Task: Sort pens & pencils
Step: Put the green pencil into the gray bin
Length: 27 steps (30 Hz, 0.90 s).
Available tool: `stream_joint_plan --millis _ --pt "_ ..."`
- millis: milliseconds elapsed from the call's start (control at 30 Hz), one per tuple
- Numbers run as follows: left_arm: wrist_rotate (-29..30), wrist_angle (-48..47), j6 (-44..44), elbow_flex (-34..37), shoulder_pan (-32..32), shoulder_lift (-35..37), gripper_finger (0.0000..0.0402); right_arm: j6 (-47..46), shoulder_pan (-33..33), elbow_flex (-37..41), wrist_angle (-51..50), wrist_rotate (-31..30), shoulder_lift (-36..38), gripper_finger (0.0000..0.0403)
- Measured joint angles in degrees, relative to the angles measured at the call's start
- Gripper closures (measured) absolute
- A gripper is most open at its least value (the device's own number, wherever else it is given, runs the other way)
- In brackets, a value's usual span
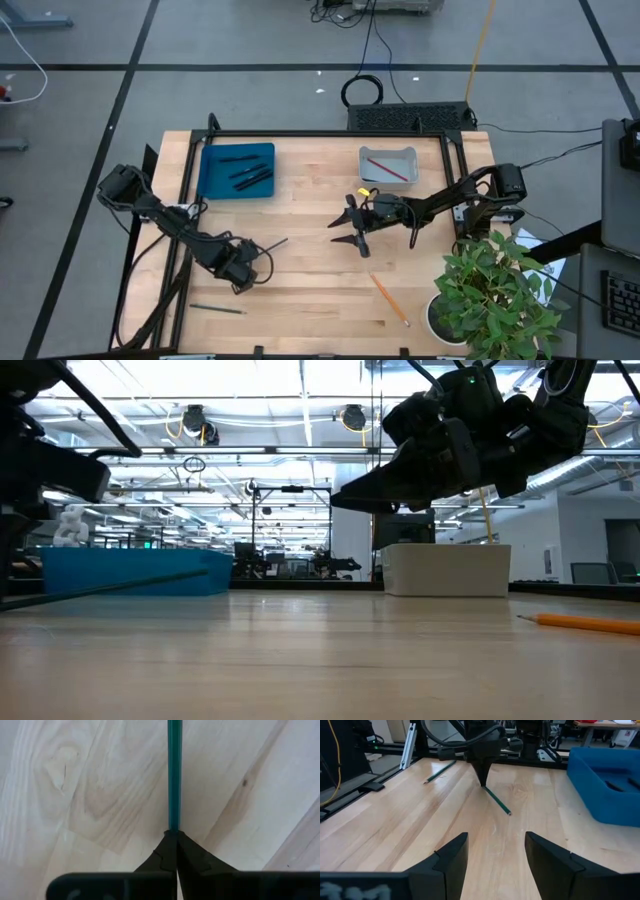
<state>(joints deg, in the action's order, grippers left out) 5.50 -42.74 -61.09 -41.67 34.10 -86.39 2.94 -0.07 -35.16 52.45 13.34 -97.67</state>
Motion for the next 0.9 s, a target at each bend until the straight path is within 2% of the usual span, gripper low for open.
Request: stream_joint_plan --millis 133,233,500,633,900 --pt "-0.02 0.03 -0.10 0.00 0.05 0.00 0.0401 -2.27 0.01 -0.77 0.29 -0.02 -1.88 0.0218" --pt "-0.04 0.11 -0.10 0.00 0.05 0.00 0.0401 -2.32 0.14 -3.60 1.51 -0.02 -6.55 0.0218" --pt "-0.28 0.99 0.26 0.02 0.05 0.00 0.0401 -0.46 -0.30 -19.69 0.65 0.48 -22.13 0.0218" --pt "-0.33 1.03 0.94 0.02 0.05 0.00 0.0401 1.89 -0.56 -26.69 -3.96 1.77 -27.65 0.0218" --pt "-0.26 1.05 2.03 0.02 0.05 0.00 0.0401 2.69 -0.75 -31.33 -4.32 2.13 -30.62 0.0218"
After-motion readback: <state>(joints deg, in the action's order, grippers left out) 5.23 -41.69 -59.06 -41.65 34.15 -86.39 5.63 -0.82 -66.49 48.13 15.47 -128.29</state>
